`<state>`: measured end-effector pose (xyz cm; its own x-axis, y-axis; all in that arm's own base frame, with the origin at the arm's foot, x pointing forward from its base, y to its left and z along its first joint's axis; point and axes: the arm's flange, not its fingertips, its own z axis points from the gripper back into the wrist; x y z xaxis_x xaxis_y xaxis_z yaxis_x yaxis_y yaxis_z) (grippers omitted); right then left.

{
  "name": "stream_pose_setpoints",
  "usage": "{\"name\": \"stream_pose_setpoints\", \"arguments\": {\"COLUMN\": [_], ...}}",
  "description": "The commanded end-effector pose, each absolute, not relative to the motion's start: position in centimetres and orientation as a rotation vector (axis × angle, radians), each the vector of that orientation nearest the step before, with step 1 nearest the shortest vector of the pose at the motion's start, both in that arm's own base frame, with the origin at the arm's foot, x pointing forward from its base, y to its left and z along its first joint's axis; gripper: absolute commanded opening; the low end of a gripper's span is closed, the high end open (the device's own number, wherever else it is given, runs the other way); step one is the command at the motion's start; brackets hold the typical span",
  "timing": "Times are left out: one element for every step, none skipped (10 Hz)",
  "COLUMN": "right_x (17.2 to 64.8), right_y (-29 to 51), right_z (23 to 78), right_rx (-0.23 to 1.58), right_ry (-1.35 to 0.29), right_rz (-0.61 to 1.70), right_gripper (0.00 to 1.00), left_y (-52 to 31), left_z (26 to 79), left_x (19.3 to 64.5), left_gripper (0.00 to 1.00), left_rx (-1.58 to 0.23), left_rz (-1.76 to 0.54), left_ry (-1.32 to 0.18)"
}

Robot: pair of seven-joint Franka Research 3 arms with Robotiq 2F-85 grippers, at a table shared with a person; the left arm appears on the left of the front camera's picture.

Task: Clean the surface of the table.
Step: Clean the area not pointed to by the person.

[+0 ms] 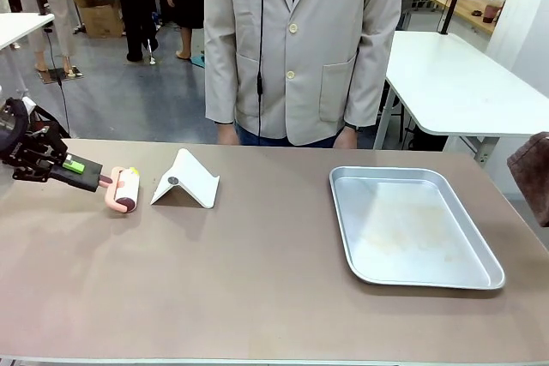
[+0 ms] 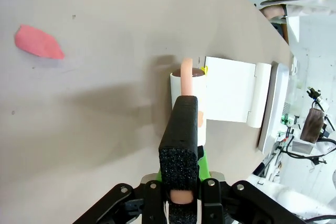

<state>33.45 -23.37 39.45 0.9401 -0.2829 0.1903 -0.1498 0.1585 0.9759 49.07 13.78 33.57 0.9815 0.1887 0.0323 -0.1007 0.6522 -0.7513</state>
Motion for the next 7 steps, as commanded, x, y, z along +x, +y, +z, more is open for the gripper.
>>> {"name": "stream_pose_setpoints", "arguments": {"right_x": [33.2,33.2,33.2,33.2,33.2,33.2,33.2], "right_y": [-23.4,-23.4,-23.4,-23.4,-23.4,-23.4,-23.4], "right_z": [39.7,39.7,39.7,39.7,39.7,39.7,39.7], "right_rx": [1.434,1.434,1.434,1.434,1.434,1.434,1.434], "right_ry": [-0.372,-0.372,-0.372,-0.372,-0.372,-0.372,-0.372], "right_rz": [-0.091,-0.091,-0.091,-0.091,-0.091,-0.091,-0.091], "right_gripper": [0.09,0.09,0.09,0.09,0.09,0.09,0.09], "left_y": [14.8,15.6,16.6,17.7,18.8,20.2,21.5], "left_z": [33.9,35.5,37.3,39.1,40.6,41.6,42.1], "left_x": [48.0,46.8,45.5,43.7,41.8,39.8,38.0], "left_gripper": [0.23,0.23,0.23,0.23,0.23,0.23,0.23], "left_rx": [-0.868,-0.905,-0.946,-0.991,-1.052,-1.076,-1.110], "left_rz": [0.155,0.135,0.108,0.079,0.048,0.029,0.002], "left_ry": [-0.132,-0.173,-0.227,-0.283,-0.328,-0.375,-0.375]}}
